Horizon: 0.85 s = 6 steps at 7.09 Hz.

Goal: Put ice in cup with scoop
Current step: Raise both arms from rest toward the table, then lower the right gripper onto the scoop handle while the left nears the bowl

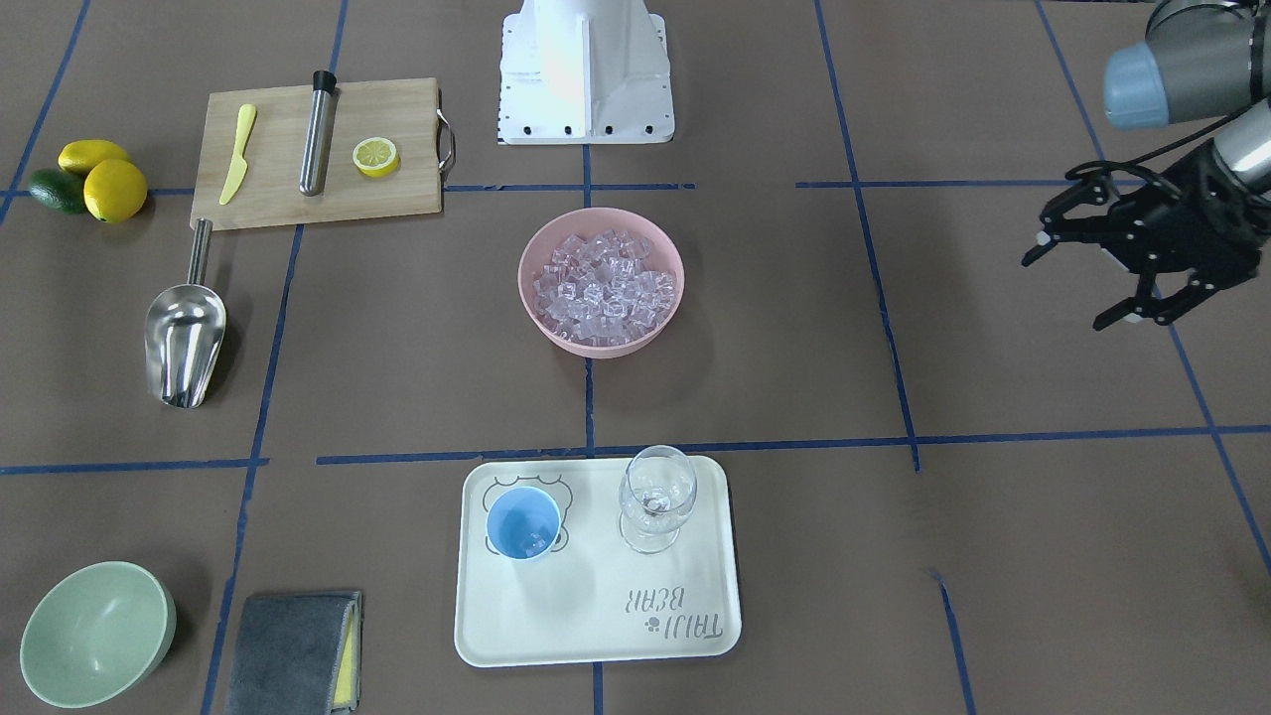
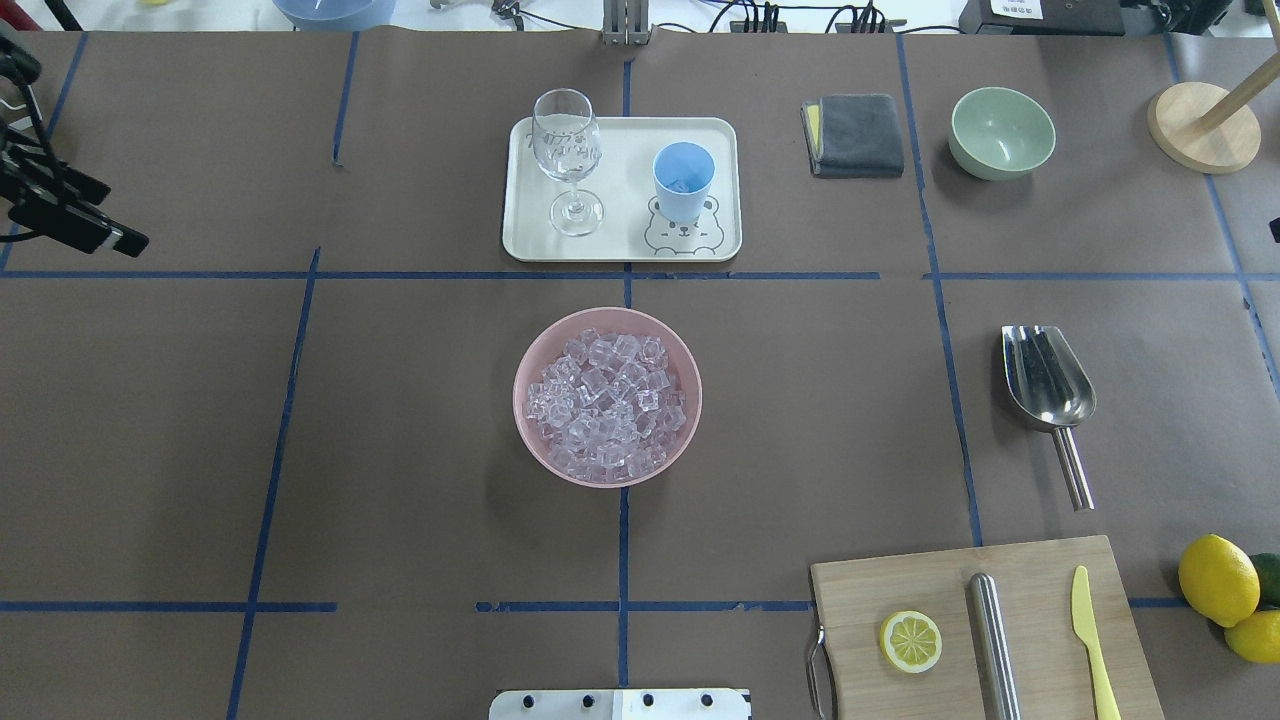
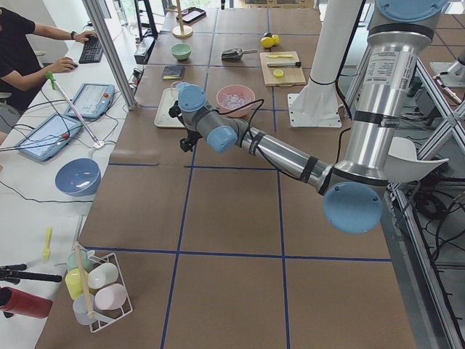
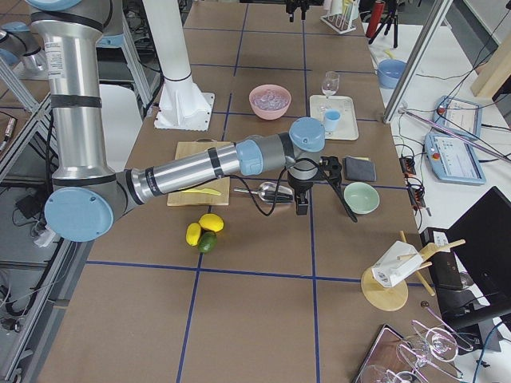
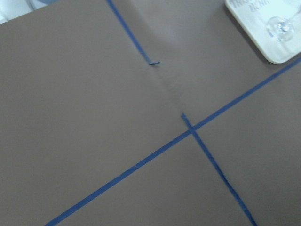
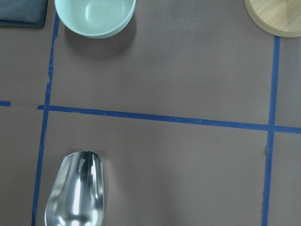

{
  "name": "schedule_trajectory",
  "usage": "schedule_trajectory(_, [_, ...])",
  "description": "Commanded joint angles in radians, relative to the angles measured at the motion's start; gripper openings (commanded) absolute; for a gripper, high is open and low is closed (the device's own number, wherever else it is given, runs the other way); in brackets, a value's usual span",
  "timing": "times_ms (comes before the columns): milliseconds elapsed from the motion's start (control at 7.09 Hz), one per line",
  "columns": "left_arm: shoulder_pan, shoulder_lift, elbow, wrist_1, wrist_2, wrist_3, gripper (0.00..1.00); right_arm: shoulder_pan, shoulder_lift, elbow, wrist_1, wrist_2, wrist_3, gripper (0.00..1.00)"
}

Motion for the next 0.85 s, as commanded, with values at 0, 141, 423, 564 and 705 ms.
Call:
schedule_trajectory(0, [0.117, -0.02, -0.011, -0.112, 0.003, 0.002, 1.0, -0.145, 0.007, 0.003, 0.142, -0.063, 0.286, 1.0])
schedule_trajectory(141, [0.212, -0.034, 0.003, -0.172, 0.005, 0.002, 1.0, -0.205, -0.016, 0.012, 0.266, -0.074, 0.427, 1.0])
schedule_trajectory(423, [0.281, -0.055, 0.013, -0.277, 0.035, 0.004, 1.0, -0.282, -0.098, 0.066, 0.356, -0.086, 0.552, 1.0])
schedule_trajectory(564, [0.312, -0.048, 0.015, -0.362, 0.078, 0.031, 1.0, -0.32, -0.125, 0.099, 0.358, -0.088, 0.62, 1.0])
schedule_trajectory(705, [0.314, -0.046, 0.032, -0.407, 0.086, 0.095, 1.0, -0.383, -0.137, 0.133, 0.358, -0.124, 0.712, 1.0])
